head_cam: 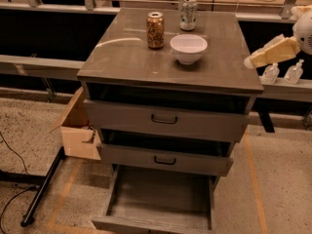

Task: Place 7up can into bottom drawer

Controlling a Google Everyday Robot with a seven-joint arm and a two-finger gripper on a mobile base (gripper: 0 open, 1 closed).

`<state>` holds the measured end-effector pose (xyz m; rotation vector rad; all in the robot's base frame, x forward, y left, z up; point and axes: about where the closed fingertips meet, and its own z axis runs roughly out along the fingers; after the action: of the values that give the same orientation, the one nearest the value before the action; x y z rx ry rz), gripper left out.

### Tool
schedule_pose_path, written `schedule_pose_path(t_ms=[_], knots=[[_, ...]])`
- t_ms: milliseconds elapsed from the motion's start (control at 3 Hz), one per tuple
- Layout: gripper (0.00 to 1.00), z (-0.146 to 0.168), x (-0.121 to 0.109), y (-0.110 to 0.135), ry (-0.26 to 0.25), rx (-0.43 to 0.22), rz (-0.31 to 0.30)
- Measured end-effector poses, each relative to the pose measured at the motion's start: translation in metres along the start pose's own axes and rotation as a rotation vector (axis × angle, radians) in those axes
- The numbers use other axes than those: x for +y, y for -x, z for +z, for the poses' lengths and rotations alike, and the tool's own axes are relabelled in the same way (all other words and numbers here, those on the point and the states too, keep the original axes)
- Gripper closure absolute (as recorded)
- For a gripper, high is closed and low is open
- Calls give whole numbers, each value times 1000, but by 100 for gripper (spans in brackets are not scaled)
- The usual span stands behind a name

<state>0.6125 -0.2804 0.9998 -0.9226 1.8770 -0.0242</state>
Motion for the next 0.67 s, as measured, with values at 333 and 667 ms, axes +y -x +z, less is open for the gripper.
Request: schedule_pose_path(t_ms=[333, 667], knots=[[0, 38, -11, -2, -35, -71, 60], [0, 82, -50, -1, -140, -162, 154]])
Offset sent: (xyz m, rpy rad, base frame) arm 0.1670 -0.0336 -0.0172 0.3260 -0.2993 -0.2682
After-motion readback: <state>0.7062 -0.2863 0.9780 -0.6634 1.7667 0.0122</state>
